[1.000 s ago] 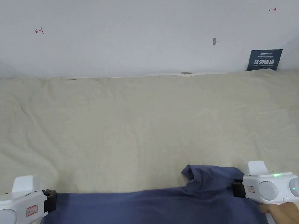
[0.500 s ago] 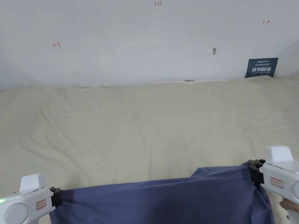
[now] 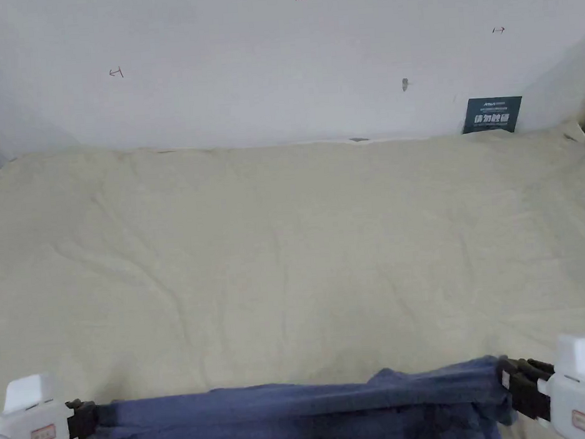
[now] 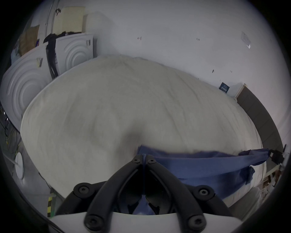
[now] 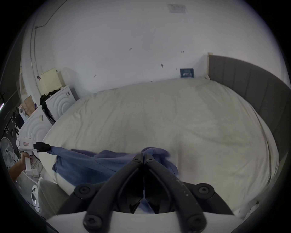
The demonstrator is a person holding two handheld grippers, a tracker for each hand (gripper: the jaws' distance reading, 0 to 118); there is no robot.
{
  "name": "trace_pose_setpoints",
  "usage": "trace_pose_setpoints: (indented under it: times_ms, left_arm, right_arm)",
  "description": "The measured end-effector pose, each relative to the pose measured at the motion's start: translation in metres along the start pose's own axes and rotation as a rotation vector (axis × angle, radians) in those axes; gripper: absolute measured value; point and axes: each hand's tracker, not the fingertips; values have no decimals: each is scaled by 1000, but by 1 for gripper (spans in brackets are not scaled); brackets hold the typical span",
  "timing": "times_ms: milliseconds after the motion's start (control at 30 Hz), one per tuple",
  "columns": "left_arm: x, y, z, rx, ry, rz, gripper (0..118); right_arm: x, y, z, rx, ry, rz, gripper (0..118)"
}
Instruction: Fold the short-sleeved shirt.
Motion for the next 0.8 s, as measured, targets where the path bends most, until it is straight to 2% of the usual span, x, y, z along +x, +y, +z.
trace_pose_setpoints:
  times_ms: [100,233,300,333,467,500,533,567,600,667,733,767,800]
  left_arm:
    - [-6,-30,1,-40,12,20,2]
    - [-9,-61,-8,-90,30,18,2]
    - [-5,-71,-11,-115,56,-13,2]
    - [-2,-75,-14,-123,72,-39,2]
    - [8,-80,-17,-120,107,-118,3]
    - [9,-79,-17,-120,108,-120,4]
    - [11,-76,-14,-126,111,-115,12]
    - [13,-72,-10,-128,118,-111,33]
    - [15,-69,-5,-121,121,-101,62]
    - [20,-57,14,-61,75,-68,114]
    - [31,-43,35,54,18,-59,118]
    - [38,-33,47,102,0,-59,118]
    - [47,-23,58,137,-13,-60,118]
  right_arm:
    - [5,-33,-3,-68,-30,-58,1]
    - [13,-70,-17,-135,-77,-97,1]
    - [20,-82,-25,-159,-103,-111,1]
    - [7,-85,-25,-170,-111,-116,1]
    - [4,-91,-30,-195,-127,-141,1]
    - [2,-90,-28,-191,-130,-142,2]
    - [-1,-86,-22,-182,-127,-143,3]
    - [-4,-81,-17,-167,-121,-142,13]
    - [-13,-72,-9,-139,-120,-133,28]
    - [-24,-53,5,-63,-134,-86,75]
    - [-33,-29,16,13,-115,-44,102]
    - [-39,-17,22,59,-116,-26,112]
    - [-47,-6,28,108,-114,-9,113]
